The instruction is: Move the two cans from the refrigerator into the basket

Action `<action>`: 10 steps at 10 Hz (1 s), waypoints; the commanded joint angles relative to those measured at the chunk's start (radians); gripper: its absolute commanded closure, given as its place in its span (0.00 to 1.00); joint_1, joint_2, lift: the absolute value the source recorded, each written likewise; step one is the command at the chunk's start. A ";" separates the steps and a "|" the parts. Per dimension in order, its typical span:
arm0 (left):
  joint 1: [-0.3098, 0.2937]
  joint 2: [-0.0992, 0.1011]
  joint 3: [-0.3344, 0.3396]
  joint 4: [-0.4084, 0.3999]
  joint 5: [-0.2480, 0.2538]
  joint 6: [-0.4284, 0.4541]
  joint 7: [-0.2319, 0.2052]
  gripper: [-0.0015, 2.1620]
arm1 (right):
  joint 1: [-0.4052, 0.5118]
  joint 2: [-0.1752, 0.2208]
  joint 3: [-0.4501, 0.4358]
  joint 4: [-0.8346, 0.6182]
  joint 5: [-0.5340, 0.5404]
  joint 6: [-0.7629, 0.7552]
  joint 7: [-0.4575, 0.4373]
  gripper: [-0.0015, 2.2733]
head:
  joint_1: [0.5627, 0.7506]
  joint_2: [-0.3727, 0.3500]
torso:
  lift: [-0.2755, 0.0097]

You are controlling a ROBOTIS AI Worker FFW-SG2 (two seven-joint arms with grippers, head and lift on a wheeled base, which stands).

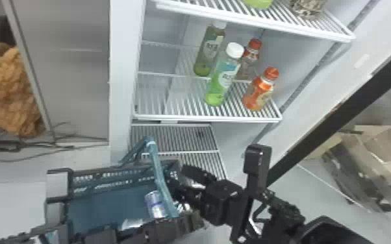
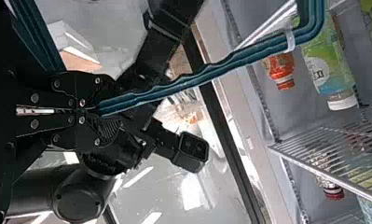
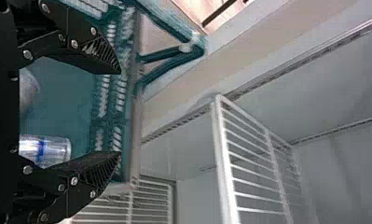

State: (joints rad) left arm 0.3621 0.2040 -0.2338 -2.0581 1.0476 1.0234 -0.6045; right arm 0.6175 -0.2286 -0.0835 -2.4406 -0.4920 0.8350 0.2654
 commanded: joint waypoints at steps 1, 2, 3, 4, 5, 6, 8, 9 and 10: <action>0.001 0.000 0.001 0.000 0.001 0.000 0.000 0.56 | 0.016 0.002 0.000 -0.025 0.057 -0.109 0.000 0.20 | 0.70 0.03 | 0.00; 0.004 0.000 0.001 0.000 0.001 0.000 0.000 0.56 | 0.030 0.005 0.000 -0.037 0.087 -0.182 -0.003 0.20 | 0.70 0.03 | 0.00; 0.004 0.000 0.001 0.000 0.001 0.000 -0.001 0.56 | 0.048 0.005 0.002 -0.057 0.107 -0.246 -0.026 0.20 | 0.70 0.03 | 0.00; 0.004 0.000 0.001 0.000 -0.001 0.000 0.000 0.56 | 0.060 0.006 0.000 -0.069 0.121 -0.307 -0.040 0.20 | 0.70 0.03 | 0.00; 0.004 0.000 0.001 0.000 -0.001 0.000 0.000 0.56 | 0.070 0.006 0.002 -0.074 0.125 -0.352 -0.054 0.19 | 0.70 0.03 | 0.00; 0.004 0.000 0.001 0.000 0.001 0.000 0.000 0.56 | 0.079 0.006 0.002 -0.074 0.131 -0.413 -0.066 0.19 | 0.70 0.03 | 0.00; 0.004 0.000 0.003 0.000 -0.001 0.002 0.000 0.56 | 0.099 0.008 0.016 -0.071 0.143 -0.555 -0.092 0.19 | 0.70 0.03 | 0.00; 0.004 -0.002 0.003 0.000 -0.003 0.002 0.000 0.56 | 0.111 0.008 0.022 -0.069 0.141 -0.629 -0.115 0.19 | 0.70 0.03 | 0.00; 0.004 -0.002 0.003 0.000 -0.003 0.002 0.000 0.56 | 0.119 0.008 0.028 -0.059 0.141 -0.675 -0.129 0.19 | 0.70 0.03 | 0.00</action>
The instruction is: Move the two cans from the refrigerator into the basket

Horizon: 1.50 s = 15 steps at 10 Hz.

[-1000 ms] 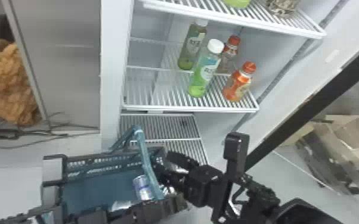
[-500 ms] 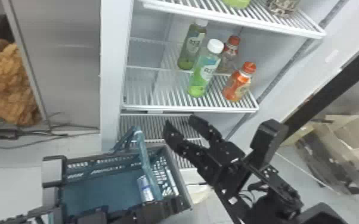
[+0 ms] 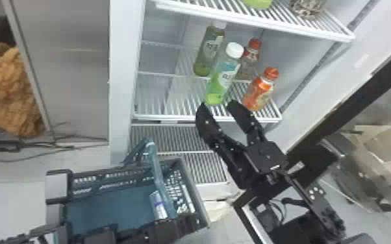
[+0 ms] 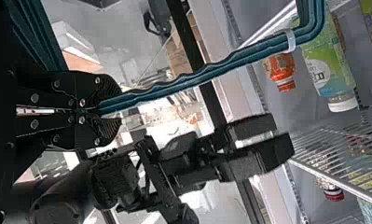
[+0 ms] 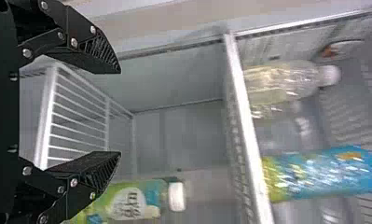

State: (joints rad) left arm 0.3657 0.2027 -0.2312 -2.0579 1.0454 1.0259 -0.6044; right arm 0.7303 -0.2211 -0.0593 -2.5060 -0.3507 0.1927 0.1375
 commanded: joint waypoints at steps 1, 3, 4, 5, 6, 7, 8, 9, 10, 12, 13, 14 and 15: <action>0.000 0.000 0.002 0.000 0.000 0.002 0.000 0.56 | 0.008 0.002 0.005 0.011 0.002 -0.048 -0.009 0.18 | 0.70 0.03 | 0.00; 0.005 0.000 0.002 0.000 -0.002 0.002 0.002 0.56 | 0.026 0.014 0.005 0.023 0.028 -0.090 -0.035 0.18 | 0.70 0.03 | 0.00; 0.005 0.000 0.002 0.000 -0.002 0.002 0.002 0.56 | 0.040 0.019 0.005 0.031 0.040 -0.119 -0.053 0.17 | 0.70 0.03 | 0.00; 0.005 0.000 0.002 0.000 -0.004 0.002 0.002 0.56 | 0.053 0.025 0.005 0.050 0.048 -0.168 -0.073 0.17 | 0.70 0.03 | 0.00; 0.005 0.000 0.002 0.000 -0.004 0.002 0.002 0.56 | 0.062 0.031 0.005 0.070 0.054 -0.208 -0.088 0.17 | 0.70 0.03 | 0.00; 0.007 0.000 0.002 0.000 -0.008 0.002 0.002 0.56 | 0.070 0.035 0.005 0.087 0.058 -0.227 -0.092 0.17 | 0.70 0.03 | 0.00; 0.007 0.000 0.002 0.000 -0.010 0.002 0.002 0.56 | 0.072 0.040 0.005 0.107 0.060 -0.239 -0.095 0.17 | 0.70 0.03 | 0.00; 0.007 0.000 0.004 0.000 -0.010 0.005 0.002 0.56 | 0.077 0.045 0.003 0.119 0.062 -0.239 -0.098 0.17 | 0.70 0.03 | 0.00; 0.007 0.000 0.004 0.000 -0.010 0.005 0.002 0.56 | 0.077 0.045 0.003 0.122 0.062 -0.239 -0.098 0.17 | 0.70 0.03 | 0.00; 0.007 0.000 0.004 0.000 -0.010 0.005 0.002 0.56 | 0.075 0.046 0.003 0.122 0.062 -0.239 -0.098 0.17 | 0.70 0.03 | 0.00; 0.007 0.000 0.004 0.000 -0.010 0.005 0.002 0.56 | 0.075 0.046 0.003 0.119 0.062 -0.239 -0.098 0.17 | 0.70 0.03 | 0.00; 0.007 0.000 0.004 0.000 -0.010 0.005 0.002 0.56 | 0.075 0.046 0.003 0.119 0.062 -0.239 -0.098 0.17 | 0.70 0.03 | 0.00; 0.007 0.000 0.004 0.000 -0.010 0.005 0.002 0.56 | 0.075 0.045 0.003 0.117 0.064 -0.239 -0.098 0.17 | 0.70 0.03 | 0.00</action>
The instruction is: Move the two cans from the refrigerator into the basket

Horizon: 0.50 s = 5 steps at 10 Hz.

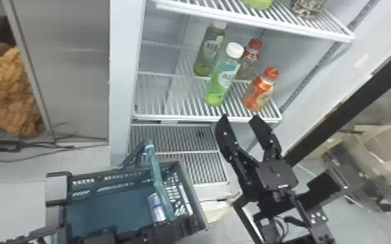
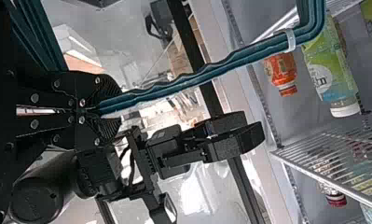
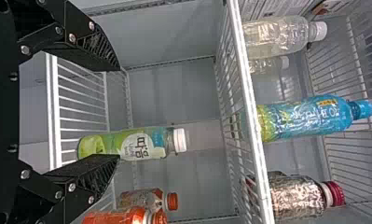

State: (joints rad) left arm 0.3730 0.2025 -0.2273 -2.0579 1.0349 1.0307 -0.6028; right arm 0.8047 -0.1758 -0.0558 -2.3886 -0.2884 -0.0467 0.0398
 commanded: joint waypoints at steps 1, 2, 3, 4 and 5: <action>-0.002 0.000 0.002 0.000 0.000 0.000 0.000 0.56 | 0.000 -0.001 0.000 -0.001 0.001 0.000 0.000 0.17 | 0.70 0.03 | 0.00; -0.002 0.000 0.002 0.000 0.000 0.000 0.000 0.56 | 0.000 0.001 0.000 -0.001 0.001 0.000 0.000 0.16 | 0.70 0.03 | 0.00; -0.002 0.000 0.002 0.000 0.000 -0.002 0.000 0.56 | -0.002 -0.001 0.000 -0.001 0.001 0.000 0.000 0.16 | 0.70 0.03 | 0.00; -0.002 0.000 0.002 0.000 0.000 -0.002 0.000 0.56 | -0.002 -0.001 0.000 -0.001 0.003 0.000 0.000 0.16 | 0.70 0.03 | 0.00; -0.002 0.000 0.002 0.000 0.000 -0.002 0.000 0.56 | -0.002 -0.001 0.000 -0.001 0.003 0.000 0.000 0.16 | 0.70 0.03 | 0.00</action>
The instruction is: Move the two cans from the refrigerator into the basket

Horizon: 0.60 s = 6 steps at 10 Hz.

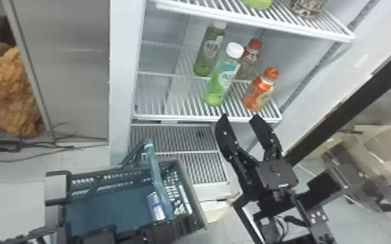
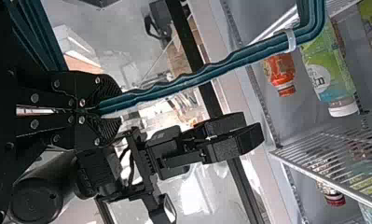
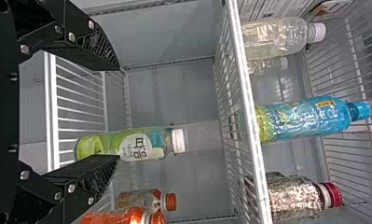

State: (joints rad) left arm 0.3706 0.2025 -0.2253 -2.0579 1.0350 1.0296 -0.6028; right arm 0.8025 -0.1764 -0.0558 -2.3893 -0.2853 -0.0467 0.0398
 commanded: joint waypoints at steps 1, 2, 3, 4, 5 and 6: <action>0.000 0.000 0.000 0.000 0.000 0.001 0.000 0.56 | 0.000 0.000 0.000 0.000 0.000 0.000 0.000 0.16 | 0.70 0.03 | 0.00; 0.002 0.000 0.000 0.000 0.000 -0.001 0.000 0.56 | 0.000 0.000 0.000 0.000 0.000 0.000 0.000 0.16 | 0.70 0.03 | 0.00; 0.002 0.000 0.000 0.000 0.000 -0.001 0.000 0.56 | 0.000 0.000 0.000 0.000 0.000 -0.002 0.000 0.16 | 0.70 0.03 | 0.00; 0.002 0.000 0.000 0.000 0.000 -0.001 0.000 0.56 | 0.002 0.000 0.000 0.000 0.000 -0.005 0.000 0.16 | 0.70 0.03 | 0.00; 0.002 0.000 0.000 0.000 0.000 -0.001 0.000 0.56 | 0.000 0.000 0.000 0.000 0.000 -0.007 0.000 0.16 | 0.70 0.03 | 0.00; 0.002 0.000 0.000 0.000 0.000 0.001 0.000 0.56 | 0.002 0.000 0.000 0.000 0.000 -0.007 0.000 0.16 | 0.70 0.03 | 0.00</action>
State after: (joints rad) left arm 0.3730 0.2024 -0.2253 -2.0579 1.0350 1.0287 -0.6028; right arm 0.8041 -0.1764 -0.0558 -2.3893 -0.2852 -0.0537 0.0398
